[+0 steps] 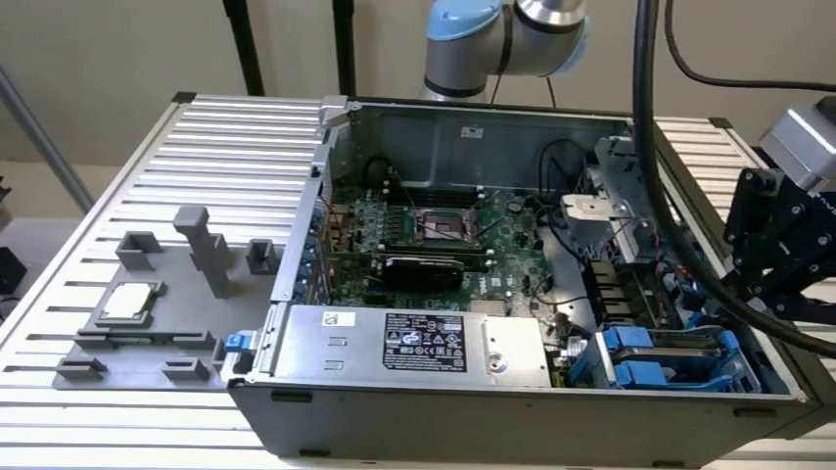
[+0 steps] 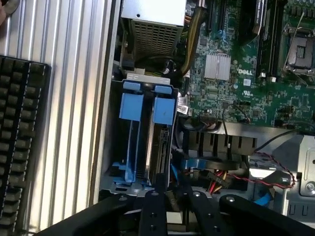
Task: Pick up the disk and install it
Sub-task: 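Insert the first disk wire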
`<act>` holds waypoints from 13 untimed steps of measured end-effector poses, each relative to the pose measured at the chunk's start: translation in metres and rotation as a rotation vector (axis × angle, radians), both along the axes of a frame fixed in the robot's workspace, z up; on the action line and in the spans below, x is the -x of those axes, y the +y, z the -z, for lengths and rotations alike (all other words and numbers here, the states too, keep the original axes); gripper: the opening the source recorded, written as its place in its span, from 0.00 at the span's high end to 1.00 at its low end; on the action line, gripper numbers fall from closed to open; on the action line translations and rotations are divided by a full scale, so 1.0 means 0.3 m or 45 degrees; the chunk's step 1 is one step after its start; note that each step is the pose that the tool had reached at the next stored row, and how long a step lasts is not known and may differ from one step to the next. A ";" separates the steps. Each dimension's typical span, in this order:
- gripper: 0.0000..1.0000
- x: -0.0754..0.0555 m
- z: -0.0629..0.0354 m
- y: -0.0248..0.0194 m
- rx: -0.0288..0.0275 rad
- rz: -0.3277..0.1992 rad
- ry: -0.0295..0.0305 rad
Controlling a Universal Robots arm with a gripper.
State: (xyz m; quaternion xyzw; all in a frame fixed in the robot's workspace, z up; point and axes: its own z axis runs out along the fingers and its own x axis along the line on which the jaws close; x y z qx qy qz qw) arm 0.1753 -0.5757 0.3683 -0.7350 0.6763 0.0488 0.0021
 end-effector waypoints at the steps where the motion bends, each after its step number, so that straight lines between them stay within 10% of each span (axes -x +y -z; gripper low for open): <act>1: 1.00 0.000 0.006 0.007 0.0009 -0.001 0.0001; 7: 1.00 0.000 0.039 0.050 0.0107 -0.003 0.0000; 8: 0.00 0.002 0.043 0.055 0.0136 -0.004 0.0000; 13: 0.00 0.042 0.048 0.058 0.0154 -0.009 -0.0001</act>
